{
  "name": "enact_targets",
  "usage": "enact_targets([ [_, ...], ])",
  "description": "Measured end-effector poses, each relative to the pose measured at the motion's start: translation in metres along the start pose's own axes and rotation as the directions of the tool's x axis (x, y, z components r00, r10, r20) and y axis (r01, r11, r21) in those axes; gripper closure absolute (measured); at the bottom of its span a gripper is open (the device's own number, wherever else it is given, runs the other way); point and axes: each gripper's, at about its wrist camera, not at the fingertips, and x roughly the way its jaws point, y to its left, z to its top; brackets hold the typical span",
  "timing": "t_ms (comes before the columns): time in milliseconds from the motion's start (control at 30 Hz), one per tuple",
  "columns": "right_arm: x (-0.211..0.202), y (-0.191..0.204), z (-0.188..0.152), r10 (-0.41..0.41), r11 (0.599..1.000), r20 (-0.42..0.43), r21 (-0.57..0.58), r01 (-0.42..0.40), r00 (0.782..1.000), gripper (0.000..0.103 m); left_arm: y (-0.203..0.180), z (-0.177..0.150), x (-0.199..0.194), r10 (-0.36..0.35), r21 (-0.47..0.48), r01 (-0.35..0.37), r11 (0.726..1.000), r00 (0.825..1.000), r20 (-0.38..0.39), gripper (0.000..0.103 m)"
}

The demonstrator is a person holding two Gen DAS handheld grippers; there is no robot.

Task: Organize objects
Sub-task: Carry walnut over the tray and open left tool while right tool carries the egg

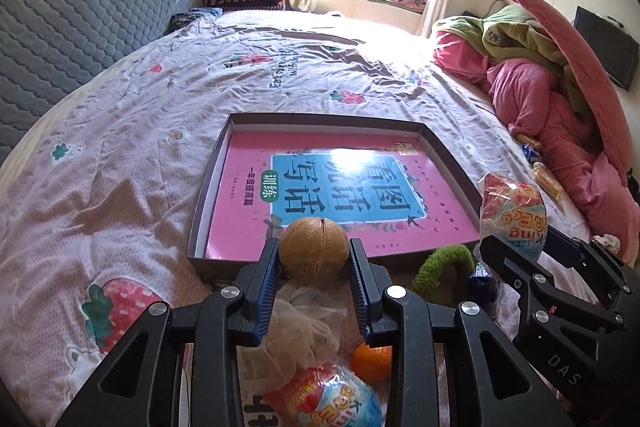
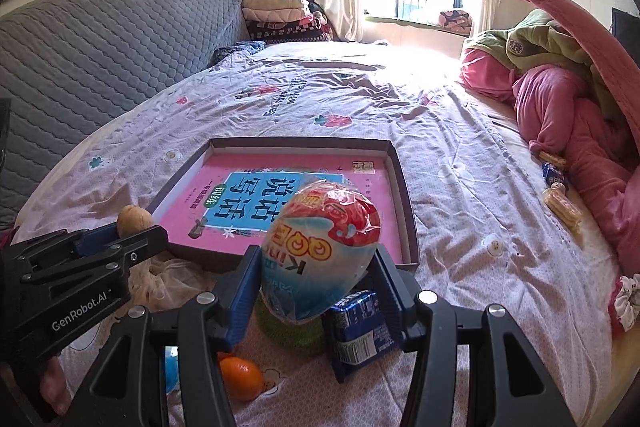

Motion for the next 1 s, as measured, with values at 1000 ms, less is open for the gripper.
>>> enact_targets([
  [1000,0.096,-0.019,0.019,-0.061,0.998,-0.150,-0.017,0.060,0.987,0.049,0.029,0.040,0.107,0.055,-0.034,-0.061,0.998,0.987,-0.153,0.069],
])
